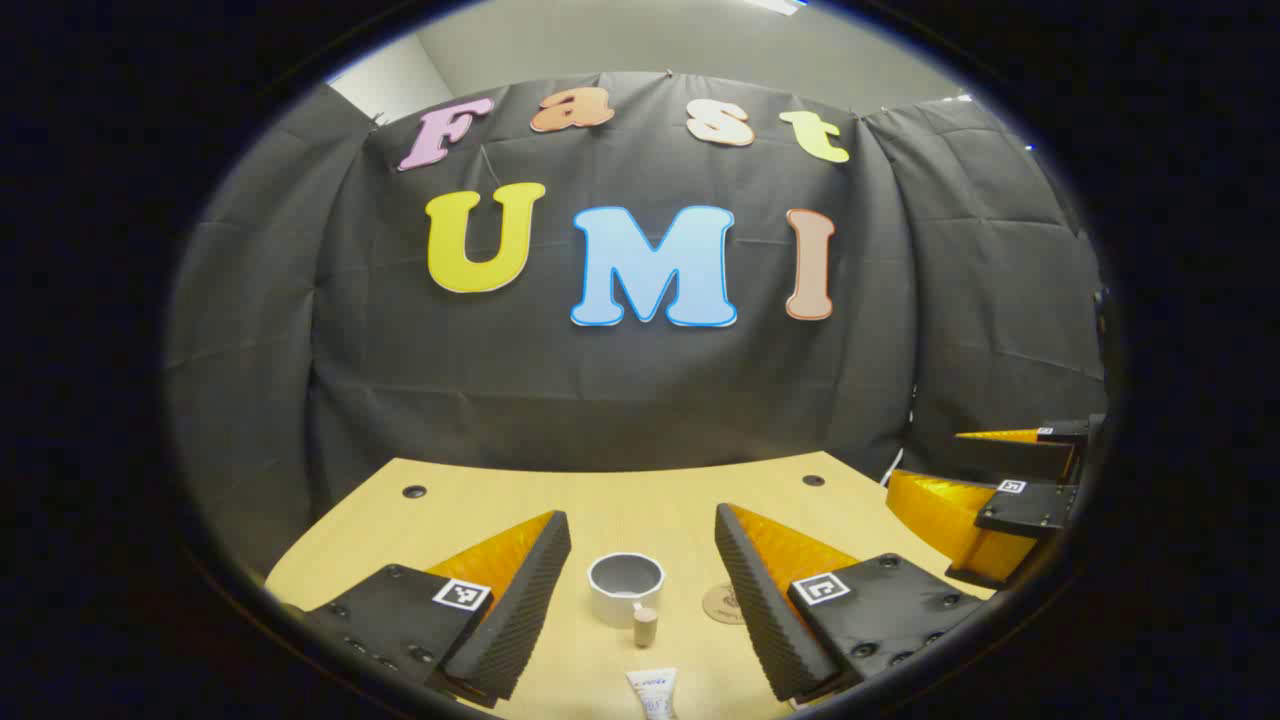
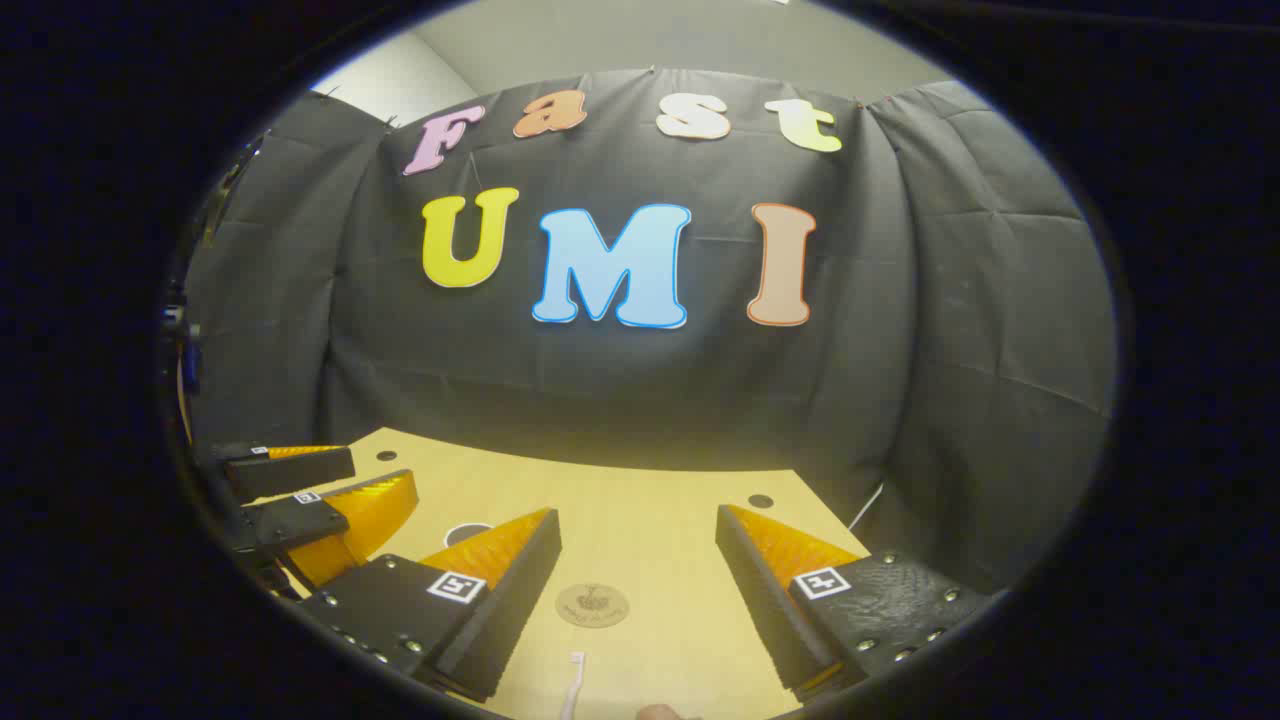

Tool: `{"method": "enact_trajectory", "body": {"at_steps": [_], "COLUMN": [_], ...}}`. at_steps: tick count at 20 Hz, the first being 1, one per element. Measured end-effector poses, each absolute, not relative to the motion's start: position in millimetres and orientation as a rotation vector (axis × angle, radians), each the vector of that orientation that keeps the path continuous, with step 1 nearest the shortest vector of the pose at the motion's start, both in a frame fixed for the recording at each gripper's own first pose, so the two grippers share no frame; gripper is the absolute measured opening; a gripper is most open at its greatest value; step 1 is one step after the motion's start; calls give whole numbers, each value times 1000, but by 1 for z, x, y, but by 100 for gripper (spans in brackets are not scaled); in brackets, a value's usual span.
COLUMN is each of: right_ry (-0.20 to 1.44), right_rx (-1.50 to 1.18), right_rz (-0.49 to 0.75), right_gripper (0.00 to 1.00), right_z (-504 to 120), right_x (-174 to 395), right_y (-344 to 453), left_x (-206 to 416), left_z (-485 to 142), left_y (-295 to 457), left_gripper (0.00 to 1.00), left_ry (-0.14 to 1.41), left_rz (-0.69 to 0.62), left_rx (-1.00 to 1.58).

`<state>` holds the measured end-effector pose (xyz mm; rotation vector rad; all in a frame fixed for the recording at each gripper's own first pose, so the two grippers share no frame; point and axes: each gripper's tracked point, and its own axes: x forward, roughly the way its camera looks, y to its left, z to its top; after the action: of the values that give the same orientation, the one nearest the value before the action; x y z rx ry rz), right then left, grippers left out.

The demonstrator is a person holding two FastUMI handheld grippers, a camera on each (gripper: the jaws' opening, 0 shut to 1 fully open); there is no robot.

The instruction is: Put the toothbrush and toothpaste on the desktop into the cup, then pick up the cup and place it on the coaster on the desktop.

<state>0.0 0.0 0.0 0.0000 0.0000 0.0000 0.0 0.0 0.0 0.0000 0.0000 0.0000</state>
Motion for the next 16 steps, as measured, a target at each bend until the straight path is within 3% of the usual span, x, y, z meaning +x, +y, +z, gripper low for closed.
{"method": "enact_trajectory", "body": {"at_steps": [16], "right_ry": [33], "right_rx": [-33], "right_rz": [-5], "right_gripper": [96], "right_z": [-5], "right_x": [6], "right_y": [-4], "left_x": [2], "left_z": [-2], "left_y": [1], "left_gripper": [94], "left_ry": [7], "left_rz": [6], "left_rx": [7]}}
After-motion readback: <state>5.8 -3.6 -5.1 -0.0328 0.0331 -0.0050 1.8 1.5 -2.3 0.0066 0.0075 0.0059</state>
